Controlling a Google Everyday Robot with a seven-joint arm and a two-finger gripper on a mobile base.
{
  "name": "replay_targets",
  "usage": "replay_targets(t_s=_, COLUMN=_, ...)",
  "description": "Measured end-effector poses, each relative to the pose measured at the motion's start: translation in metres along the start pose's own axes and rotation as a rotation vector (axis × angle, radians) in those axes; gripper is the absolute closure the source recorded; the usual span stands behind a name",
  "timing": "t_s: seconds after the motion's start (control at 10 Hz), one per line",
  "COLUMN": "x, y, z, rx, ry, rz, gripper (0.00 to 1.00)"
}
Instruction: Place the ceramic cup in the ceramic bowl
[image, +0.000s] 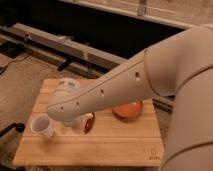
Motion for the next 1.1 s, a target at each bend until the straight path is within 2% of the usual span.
replay_targets(t_s=0.2, x=0.006, y=0.032, z=-0.003, rx=-0.003, ry=-0.007, rz=-0.054, gripper=0.2)
replay_targets(t_s=0.5, x=0.009, y=0.061, z=0.005, rx=0.006, ry=-0.006, rz=-0.127, gripper=0.2)
replay_targets(t_s=0.9, x=-0.022, y=0.09, z=0.014, rx=-0.017, ry=0.008, rz=-0.194, gripper=0.2)
replay_targets(t_s=1.1, x=-0.03, y=0.105, z=0.015, rx=-0.036, ry=0.014, rz=-0.22, gripper=0.2)
